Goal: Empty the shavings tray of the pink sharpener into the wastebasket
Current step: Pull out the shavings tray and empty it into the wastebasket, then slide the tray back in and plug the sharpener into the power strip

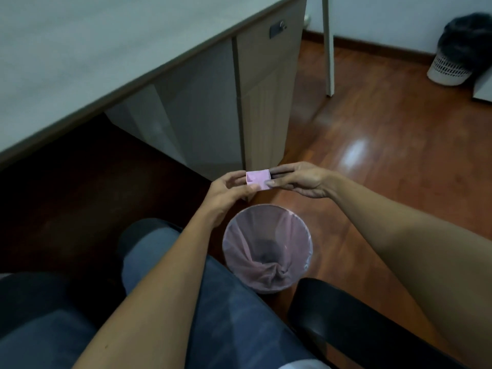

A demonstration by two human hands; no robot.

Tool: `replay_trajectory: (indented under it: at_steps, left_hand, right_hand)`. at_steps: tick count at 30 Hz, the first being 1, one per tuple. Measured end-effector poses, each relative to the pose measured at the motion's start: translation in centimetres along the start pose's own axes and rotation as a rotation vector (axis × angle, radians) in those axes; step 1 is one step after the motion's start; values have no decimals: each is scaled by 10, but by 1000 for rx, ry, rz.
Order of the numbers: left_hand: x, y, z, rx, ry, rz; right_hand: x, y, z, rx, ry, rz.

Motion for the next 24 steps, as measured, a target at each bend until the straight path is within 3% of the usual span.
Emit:
replay_trajectory:
  at_steps: [6,24]
  left_hand:
    - [7,11,49,-199,-53,-6]
    - [26,74,252,-645,-239,111]
  right_hand:
    - [-17,16,-41,188,-164,-1]
    - [-27,102,-239,553,-162,-131]
Point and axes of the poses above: each hand's wrist, its own y-axis away from the middle knuckle, its own x-axis out of the back of the hand, z = x × y, the point moved 1 cm from there along -y, towards the middle knuckle, and after that the axes turned 2 degrees about z, right-handed, at the moved point
